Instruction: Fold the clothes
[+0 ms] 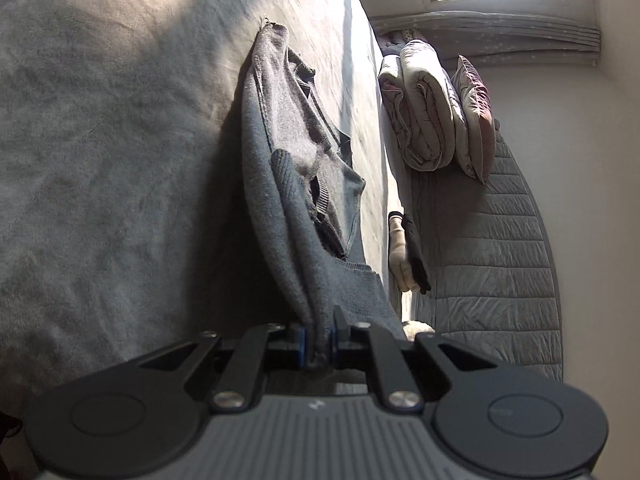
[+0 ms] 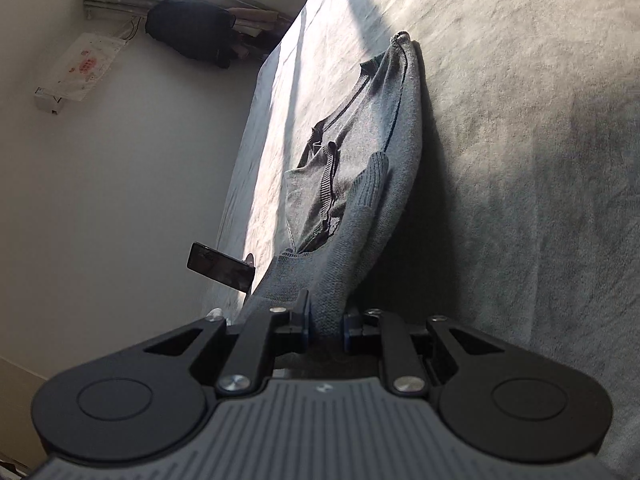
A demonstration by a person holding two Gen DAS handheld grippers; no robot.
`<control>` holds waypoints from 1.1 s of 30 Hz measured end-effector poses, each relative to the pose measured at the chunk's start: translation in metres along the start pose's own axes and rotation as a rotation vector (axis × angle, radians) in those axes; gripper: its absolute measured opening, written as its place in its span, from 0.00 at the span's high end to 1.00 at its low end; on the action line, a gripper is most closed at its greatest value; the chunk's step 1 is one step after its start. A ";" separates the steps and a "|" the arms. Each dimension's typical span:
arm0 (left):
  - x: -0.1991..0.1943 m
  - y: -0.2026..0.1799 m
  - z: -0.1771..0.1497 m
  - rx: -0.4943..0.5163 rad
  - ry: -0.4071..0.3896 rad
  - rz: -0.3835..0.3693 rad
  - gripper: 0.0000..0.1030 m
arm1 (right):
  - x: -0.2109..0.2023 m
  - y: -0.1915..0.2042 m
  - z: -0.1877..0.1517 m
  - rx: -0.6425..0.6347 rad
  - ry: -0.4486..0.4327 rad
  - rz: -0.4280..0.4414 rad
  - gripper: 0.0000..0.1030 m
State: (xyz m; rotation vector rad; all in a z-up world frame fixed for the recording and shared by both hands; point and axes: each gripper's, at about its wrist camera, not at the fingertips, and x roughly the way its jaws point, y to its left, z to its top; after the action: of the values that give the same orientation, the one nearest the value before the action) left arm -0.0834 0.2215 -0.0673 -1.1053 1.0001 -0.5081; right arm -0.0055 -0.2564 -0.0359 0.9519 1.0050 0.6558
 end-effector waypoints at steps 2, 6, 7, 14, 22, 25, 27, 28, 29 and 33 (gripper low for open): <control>-0.007 0.004 -0.018 -0.014 0.000 -0.028 0.90 | -0.012 -0.003 -0.019 0.028 -0.003 0.011 0.82; -0.017 0.019 -0.049 -0.074 -0.010 -0.088 0.90 | -0.032 -0.013 -0.051 0.095 -0.012 0.031 0.82; -0.020 0.023 -0.056 -0.096 -0.015 -0.105 0.90 | -0.037 -0.013 -0.056 0.108 -0.013 0.034 0.82; -0.023 0.031 -0.064 -0.191 -0.073 -0.211 0.89 | -0.045 0.005 -0.053 0.138 -0.014 0.035 0.82; -0.011 0.014 -0.032 -0.283 -0.141 -0.329 0.89 | -0.038 0.031 -0.016 0.165 -0.059 0.035 0.82; -0.002 0.006 -0.017 -0.311 -0.157 -0.345 0.89 | -0.027 0.030 0.002 0.191 -0.080 0.046 0.82; 0.006 0.001 -0.005 -0.345 -0.170 -0.344 0.89 | -0.019 0.027 0.014 0.217 -0.092 0.044 0.82; 0.010 0.000 0.000 -0.357 -0.178 -0.340 0.89 | -0.015 0.026 0.019 0.232 -0.099 0.039 0.82; 0.014 -0.002 0.007 -0.371 -0.186 -0.331 0.89 | -0.010 0.023 0.025 0.246 -0.106 0.032 0.82; 0.032 -0.007 0.033 -0.400 -0.211 -0.306 0.88 | 0.007 0.013 0.047 0.297 -0.130 0.009 0.81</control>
State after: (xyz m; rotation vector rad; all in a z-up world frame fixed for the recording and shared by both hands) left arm -0.0386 0.2102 -0.0708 -1.6505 0.7664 -0.4331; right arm 0.0398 -0.2609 -0.0167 1.2432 0.9990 0.4519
